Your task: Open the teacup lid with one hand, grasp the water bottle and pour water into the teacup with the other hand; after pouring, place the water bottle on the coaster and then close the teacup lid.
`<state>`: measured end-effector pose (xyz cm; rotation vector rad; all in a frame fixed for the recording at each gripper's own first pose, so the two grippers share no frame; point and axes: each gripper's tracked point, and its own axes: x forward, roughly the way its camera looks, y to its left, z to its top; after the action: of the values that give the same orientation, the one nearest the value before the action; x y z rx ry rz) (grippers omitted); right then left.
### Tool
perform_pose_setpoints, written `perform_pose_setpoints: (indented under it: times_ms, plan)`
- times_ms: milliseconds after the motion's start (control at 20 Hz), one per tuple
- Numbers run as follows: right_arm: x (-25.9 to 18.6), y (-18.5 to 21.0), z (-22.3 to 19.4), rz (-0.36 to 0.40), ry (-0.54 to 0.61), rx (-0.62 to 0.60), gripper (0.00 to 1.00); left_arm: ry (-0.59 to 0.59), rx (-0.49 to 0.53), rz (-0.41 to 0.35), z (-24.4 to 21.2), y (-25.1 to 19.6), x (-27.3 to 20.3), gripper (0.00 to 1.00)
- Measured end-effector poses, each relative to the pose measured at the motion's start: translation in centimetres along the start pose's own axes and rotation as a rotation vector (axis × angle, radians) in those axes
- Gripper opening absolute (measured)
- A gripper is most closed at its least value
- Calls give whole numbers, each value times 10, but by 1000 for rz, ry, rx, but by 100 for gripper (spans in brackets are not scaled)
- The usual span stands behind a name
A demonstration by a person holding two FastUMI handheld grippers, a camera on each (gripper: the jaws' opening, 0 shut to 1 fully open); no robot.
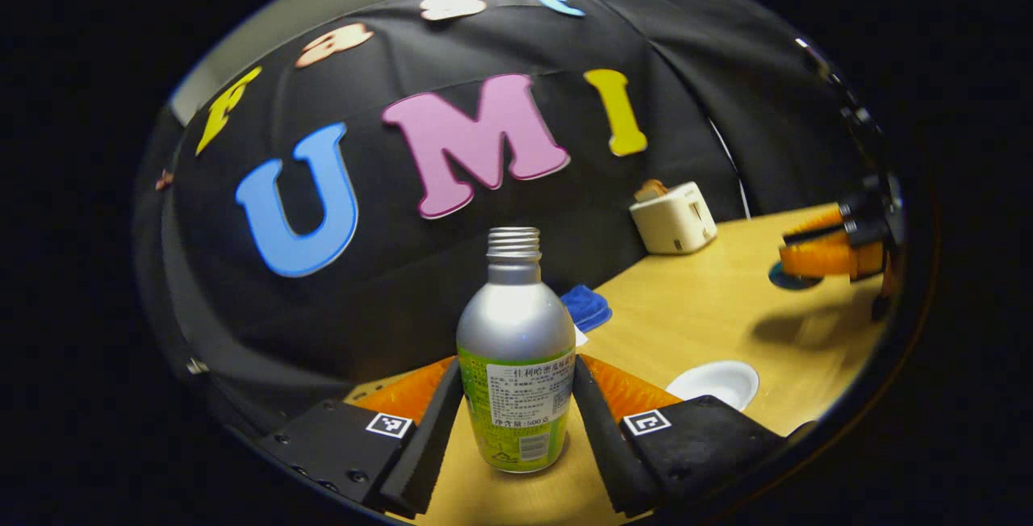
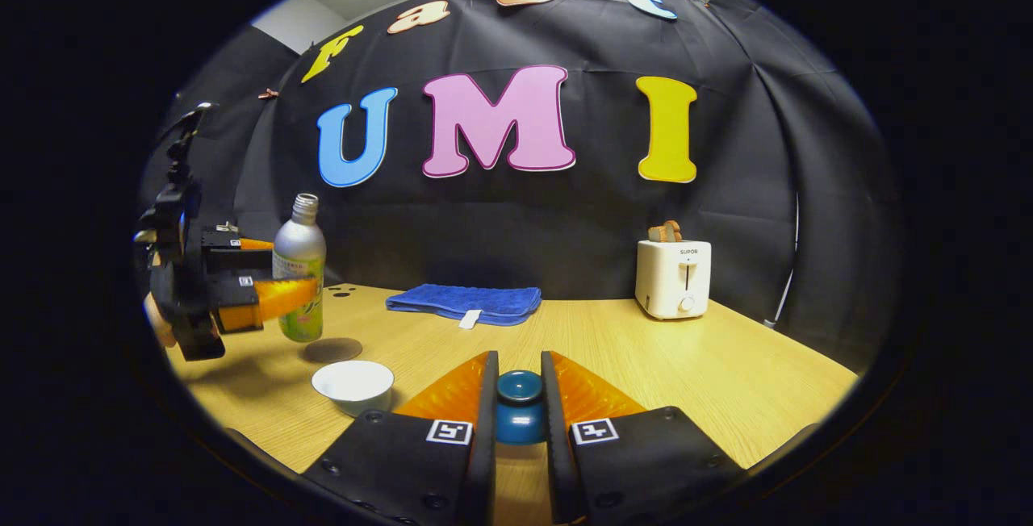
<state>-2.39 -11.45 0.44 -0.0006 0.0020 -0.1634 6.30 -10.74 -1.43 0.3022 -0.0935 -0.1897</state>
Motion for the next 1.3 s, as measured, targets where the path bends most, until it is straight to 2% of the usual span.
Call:
perform_pose_setpoints:
  times_ms: [100, 200, 450, 950, 1050, 1150, 1300]
  plan:
    - [0, 0, 0, 0, 0, 0, 30, -24, -109, 37, -1, 0, -6, 80]
    - [0, 0, 0, -3, 0, 0, 30, -29, -149, 60, 1, -1, -9, 80]
    - [0, -1, 0, -5, 0, 0, 30, 0, -239, 31, -30, 5, 15, 79]
    - [0, -2, 1, -8, 1, -1, 30, 26, -267, 48, -44, 0, 19, 81]
    - [0, -2, 1, -8, 1, -1, 30, 34, -265, 60, -44, 2, 16, 83]
    - [-1, -1, 1, -5, 0, 0, 30, 30, -263, 60, -36, 1, 7, 91]
    - [-4, 16, 1, 54, -3, 3, 30, 32, -290, 41, -30, -6, -18, 92]
